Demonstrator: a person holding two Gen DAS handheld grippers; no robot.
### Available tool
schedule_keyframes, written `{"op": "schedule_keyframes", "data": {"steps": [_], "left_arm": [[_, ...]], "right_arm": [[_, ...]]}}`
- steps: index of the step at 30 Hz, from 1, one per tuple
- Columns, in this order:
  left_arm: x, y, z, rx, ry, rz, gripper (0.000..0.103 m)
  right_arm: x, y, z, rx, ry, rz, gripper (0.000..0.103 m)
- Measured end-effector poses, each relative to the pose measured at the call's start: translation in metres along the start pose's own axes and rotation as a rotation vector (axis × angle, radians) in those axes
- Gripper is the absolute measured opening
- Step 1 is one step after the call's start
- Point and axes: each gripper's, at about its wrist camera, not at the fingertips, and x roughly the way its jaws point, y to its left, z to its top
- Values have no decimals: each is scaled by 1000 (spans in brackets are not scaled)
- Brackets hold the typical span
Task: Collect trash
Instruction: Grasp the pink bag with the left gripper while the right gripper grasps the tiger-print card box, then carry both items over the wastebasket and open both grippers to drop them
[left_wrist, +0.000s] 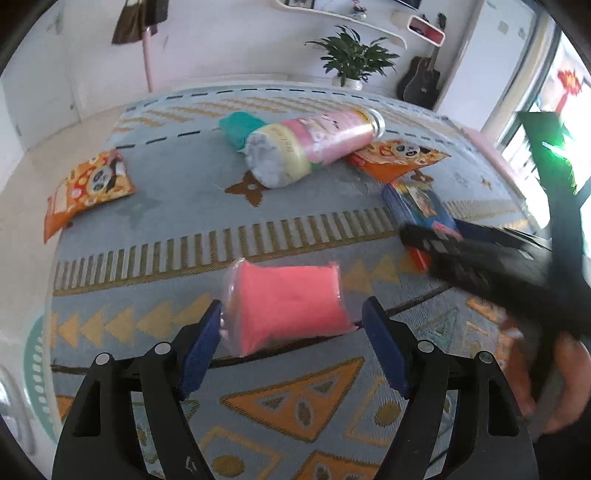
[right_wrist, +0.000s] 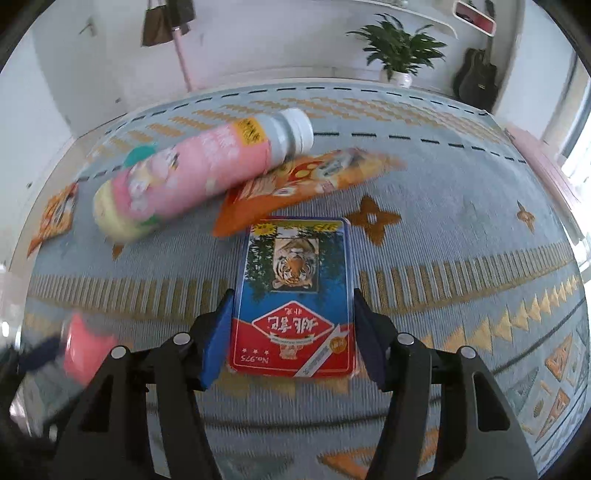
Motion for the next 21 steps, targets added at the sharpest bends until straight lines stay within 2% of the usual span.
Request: {"op": "schedule_keyframes", "data": {"steps": [1,2,5,7,9,12,18,21], "left_arm": [[1,-4,-1,13,0,18,70],[3,-8,-1,29,4,41,61],[-3,-12,-3,50,-10,64,53],[-12,-8,-6,46,-35,70,51],[-23,1,-7,25,-55,52,49],[-45,19,-8,-9,-90,48,48],[-110,76,-18,-149,-180,70,48],[-144,119,-27,-235,-206,118,48]], "right_arm": [[-5,-1,-8,-19,-1,13,57],[-9,-2,-14,-32,-2,21,56],[-21,-8,-34,-50,-7,75,56],[-28,-13,-44,-50,-5,113,56],[-35,-17,-51,-26,13,208,56],[-46,-14,-54,-18,14,275,56],[-87,33,-44,-106,-50,365,56],[-112,85,-38,-208,-86,430,56]]}}
